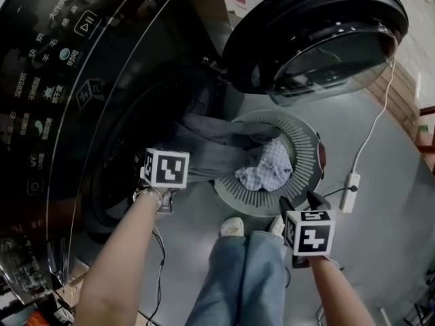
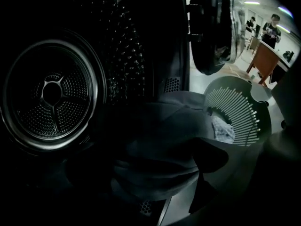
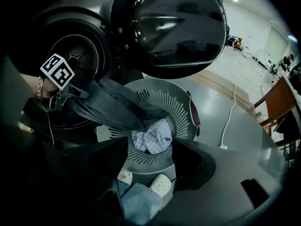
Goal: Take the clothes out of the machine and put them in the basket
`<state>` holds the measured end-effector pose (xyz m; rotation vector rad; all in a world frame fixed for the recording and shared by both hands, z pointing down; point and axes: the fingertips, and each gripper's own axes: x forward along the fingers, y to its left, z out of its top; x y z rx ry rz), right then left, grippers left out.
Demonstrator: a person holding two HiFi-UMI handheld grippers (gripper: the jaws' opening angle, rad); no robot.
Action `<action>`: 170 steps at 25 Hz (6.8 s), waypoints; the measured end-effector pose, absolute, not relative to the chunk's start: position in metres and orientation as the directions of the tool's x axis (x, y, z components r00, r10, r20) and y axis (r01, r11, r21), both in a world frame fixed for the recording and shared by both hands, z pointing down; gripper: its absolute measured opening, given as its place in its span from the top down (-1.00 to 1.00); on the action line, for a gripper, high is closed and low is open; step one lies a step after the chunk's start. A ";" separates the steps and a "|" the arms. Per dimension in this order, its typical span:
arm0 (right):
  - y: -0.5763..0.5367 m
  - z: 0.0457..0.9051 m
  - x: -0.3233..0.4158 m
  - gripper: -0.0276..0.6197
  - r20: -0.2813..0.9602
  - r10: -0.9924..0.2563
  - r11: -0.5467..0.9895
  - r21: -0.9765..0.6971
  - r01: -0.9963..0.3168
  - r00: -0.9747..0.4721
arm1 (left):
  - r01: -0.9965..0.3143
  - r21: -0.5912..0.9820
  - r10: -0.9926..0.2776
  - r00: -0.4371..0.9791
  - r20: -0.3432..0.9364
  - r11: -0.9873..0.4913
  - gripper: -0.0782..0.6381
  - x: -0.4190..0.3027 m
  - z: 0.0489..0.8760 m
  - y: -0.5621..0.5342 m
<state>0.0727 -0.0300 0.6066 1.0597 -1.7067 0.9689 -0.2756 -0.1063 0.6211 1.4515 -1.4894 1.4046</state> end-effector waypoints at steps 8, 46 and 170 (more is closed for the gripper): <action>-0.032 0.615 0.059 0.04 0.934 -0.255 0.367 -0.144 -0.919 -0.248 | -0.938 -0.297 -0.234 -0.253 0.939 -0.177 -0.75 -0.299 0.646 -0.117; -0.032 0.567 0.077 0.24 0.920 -0.312 0.405 -0.099 -0.909 -0.239 | -0.994 -0.069 -0.396 -0.030 0.918 -0.086 0.63 -0.218 0.556 -0.075; -0.026 0.515 0.136 0.59 0.914 -0.328 0.291 -0.143 -0.946 -0.239 | -0.902 0.245 -0.479 0.402 0.781 -0.356 0.69 0.011 0.490 -0.082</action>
